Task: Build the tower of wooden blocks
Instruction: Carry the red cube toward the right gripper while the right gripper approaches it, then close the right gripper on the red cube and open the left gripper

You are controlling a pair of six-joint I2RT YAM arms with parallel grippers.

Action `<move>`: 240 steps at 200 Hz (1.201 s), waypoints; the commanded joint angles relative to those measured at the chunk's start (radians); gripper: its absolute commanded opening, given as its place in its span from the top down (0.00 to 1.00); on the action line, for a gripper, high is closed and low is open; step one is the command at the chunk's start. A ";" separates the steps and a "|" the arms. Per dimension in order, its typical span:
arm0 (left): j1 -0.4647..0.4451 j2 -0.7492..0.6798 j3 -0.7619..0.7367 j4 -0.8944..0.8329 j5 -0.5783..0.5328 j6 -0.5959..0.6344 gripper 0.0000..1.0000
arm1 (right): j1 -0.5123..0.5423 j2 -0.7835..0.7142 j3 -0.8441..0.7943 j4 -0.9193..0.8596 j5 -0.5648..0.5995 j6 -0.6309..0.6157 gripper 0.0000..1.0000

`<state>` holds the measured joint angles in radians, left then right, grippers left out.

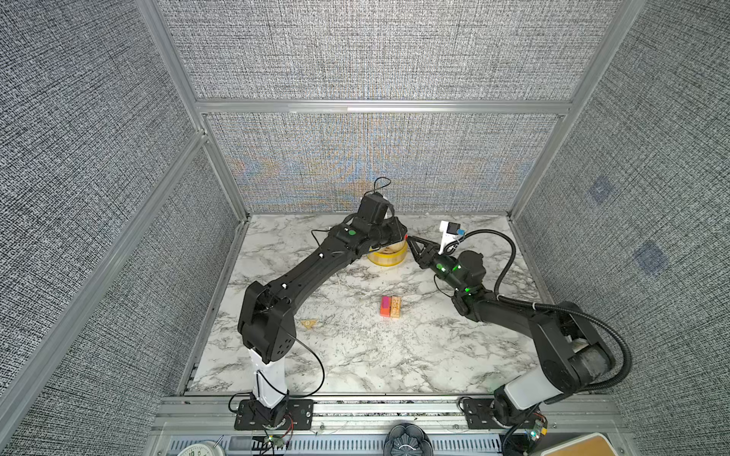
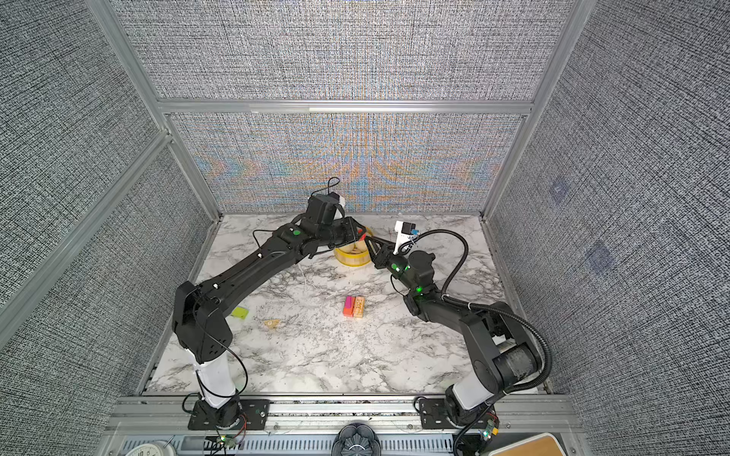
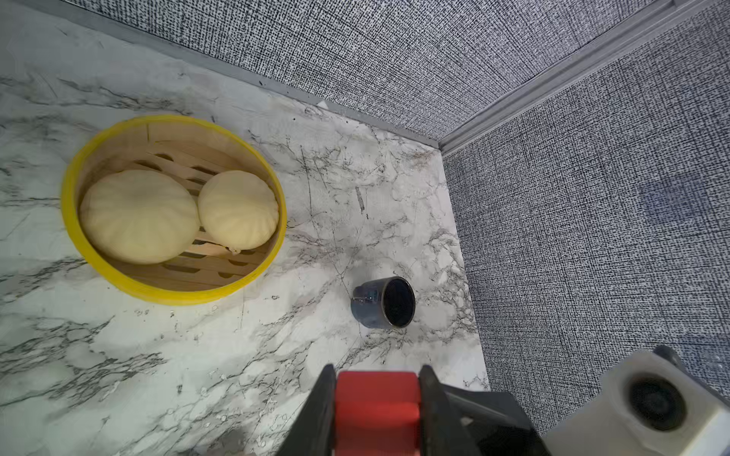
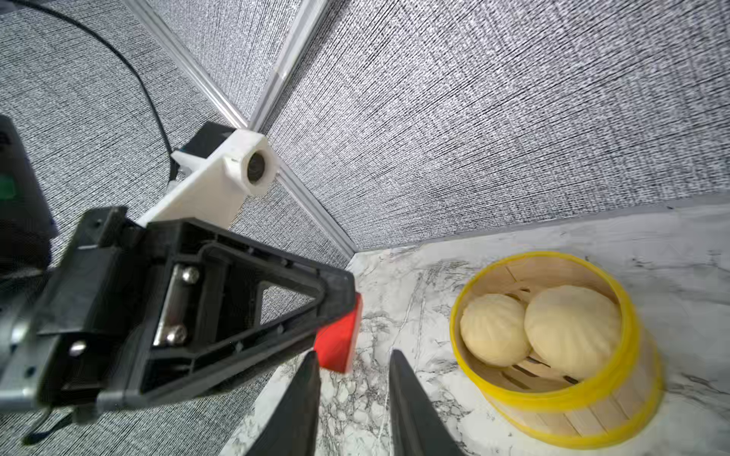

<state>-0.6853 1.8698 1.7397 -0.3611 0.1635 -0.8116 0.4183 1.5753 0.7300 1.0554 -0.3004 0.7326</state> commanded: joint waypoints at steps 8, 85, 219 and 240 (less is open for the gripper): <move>0.000 -0.015 0.004 0.013 -0.017 0.015 0.83 | 0.000 0.026 0.018 0.067 -0.037 0.030 0.60; -0.008 -0.030 -0.014 0.018 -0.027 0.011 0.83 | 0.004 0.094 0.061 0.119 -0.052 0.080 0.61; -0.013 -0.029 -0.013 0.030 -0.026 0.005 0.83 | 0.018 0.119 0.091 0.124 -0.029 0.088 0.76; -0.013 -0.031 -0.014 0.029 -0.028 0.005 0.83 | 0.018 0.125 0.091 0.127 -0.019 0.089 0.80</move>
<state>-0.6960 1.8500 1.7256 -0.3439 0.1200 -0.8124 0.4381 1.6958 0.8120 1.1484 -0.3454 0.8158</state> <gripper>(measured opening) 0.317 0.226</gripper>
